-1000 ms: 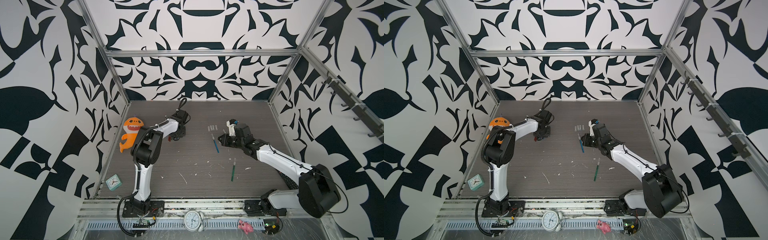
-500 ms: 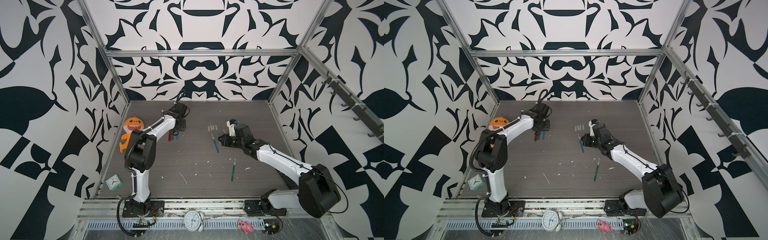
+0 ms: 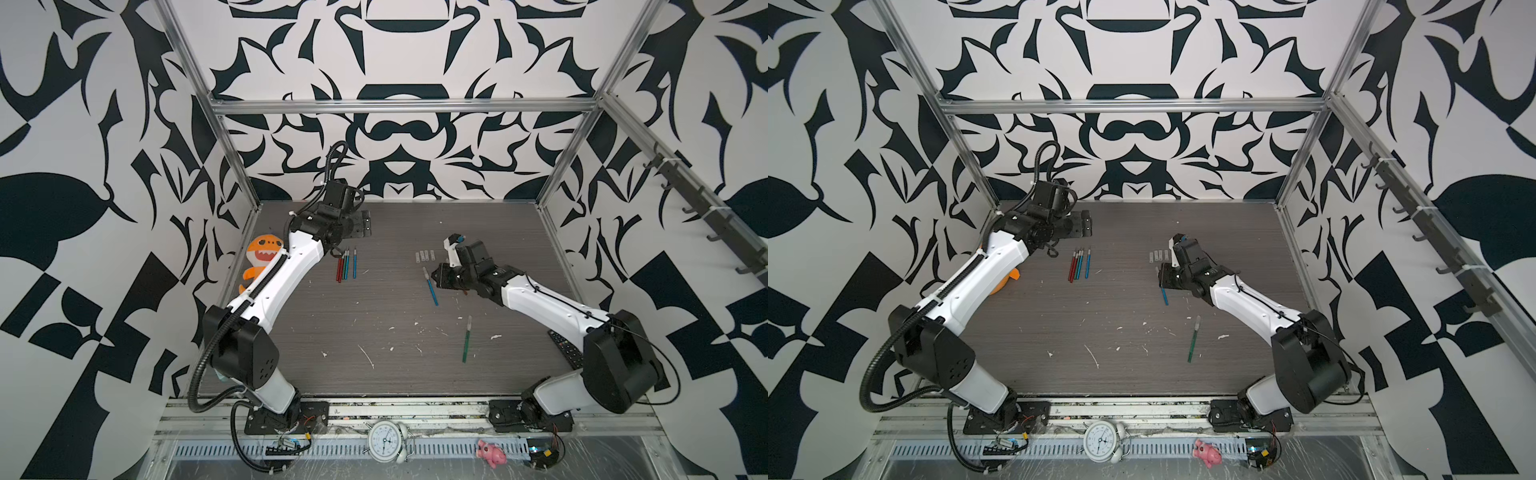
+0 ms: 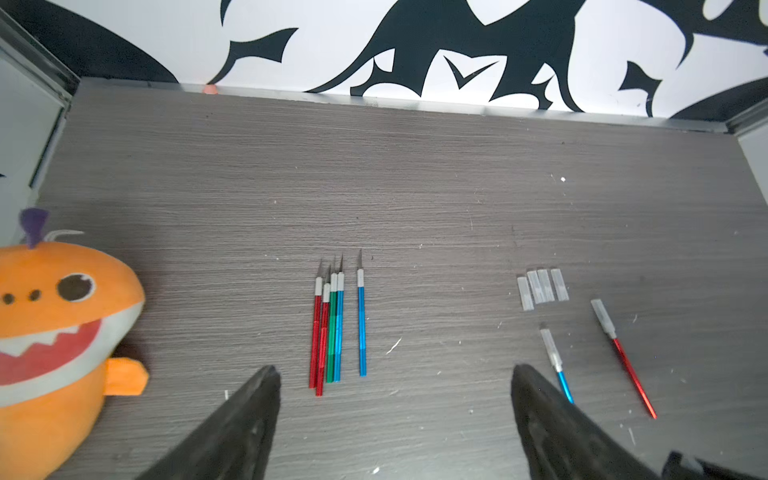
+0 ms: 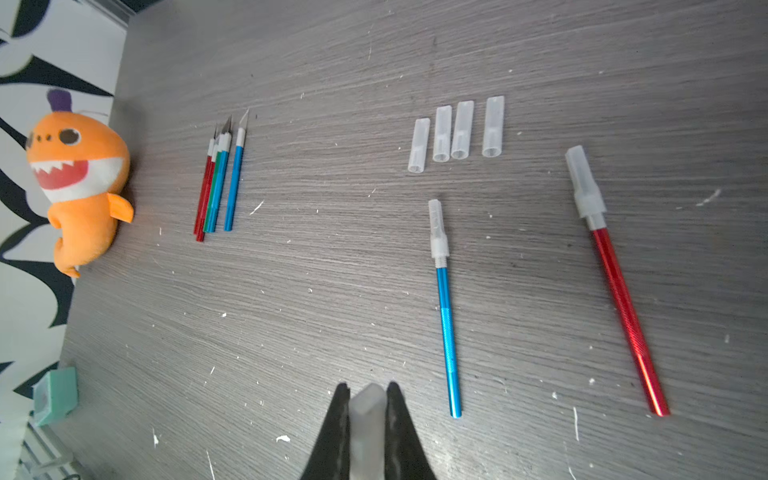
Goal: Remove protective caps from carving knives
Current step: Place the protective sleeve at the center of the board.
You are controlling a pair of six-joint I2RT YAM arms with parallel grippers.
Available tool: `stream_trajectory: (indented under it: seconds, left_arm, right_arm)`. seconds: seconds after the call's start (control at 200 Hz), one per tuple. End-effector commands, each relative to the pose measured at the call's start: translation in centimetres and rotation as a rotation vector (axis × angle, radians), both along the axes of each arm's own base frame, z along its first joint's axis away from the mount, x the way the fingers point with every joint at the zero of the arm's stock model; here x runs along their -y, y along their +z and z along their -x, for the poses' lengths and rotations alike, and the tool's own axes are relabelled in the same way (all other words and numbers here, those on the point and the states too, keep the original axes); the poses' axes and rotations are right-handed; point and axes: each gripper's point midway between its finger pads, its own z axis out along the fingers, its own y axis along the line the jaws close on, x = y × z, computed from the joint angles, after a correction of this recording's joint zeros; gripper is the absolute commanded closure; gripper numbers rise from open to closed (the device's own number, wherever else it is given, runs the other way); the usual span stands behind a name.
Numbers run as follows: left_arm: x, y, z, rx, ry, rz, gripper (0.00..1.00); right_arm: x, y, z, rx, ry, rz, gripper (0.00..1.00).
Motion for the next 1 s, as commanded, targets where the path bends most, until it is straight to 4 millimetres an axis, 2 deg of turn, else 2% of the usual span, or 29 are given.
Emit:
stream_trajectory:
  seconds: [0.0,0.16,0.26,0.275,0.37,0.55,0.69,0.995]
  left_arm:
    - [-0.9,0.0,2.3,-0.022,-0.014,-0.002,0.02]
    - [-3.2,0.5,5.3,0.000,0.023,-0.022,0.01]
    - [-5.3,-1.4,7.3,-0.023,0.072,-0.077,0.01]
    - [-5.7,-0.8,7.9,-0.003,0.078,-0.074,0.01]
    - [-7.4,-2.8,9.8,-0.020,0.118,-0.108,0.01]
    - [-9.3,-5.4,12.5,-0.023,0.156,-0.130,0.01]
    - [-9.8,-6.3,13.0,0.011,0.159,-0.179,0.01]
    - [-9.9,-5.9,12.8,0.002,0.166,-0.201,0.00]
  right_arm:
    - [-0.5,0.6,-1.0,0.018,0.019,0.076,1.00]
    - [-2.3,-0.7,-2.5,-0.055,0.064,0.099,1.00]
    - [-3.4,-1.4,-3.5,-0.091,0.098,0.132,1.00]
    - [-3.5,-1.4,-3.6,-0.093,0.100,0.135,1.00]
    - [-4.2,-2.1,-4.8,-0.106,0.111,0.156,1.00]
    - [-5.4,-3.4,-6.7,-0.148,0.152,0.209,1.00]
    - [-5.7,-4.3,-8.0,-0.147,0.152,0.247,1.00]
    - [-6.7,-5.7,-10.0,-0.161,0.173,0.258,1.00]
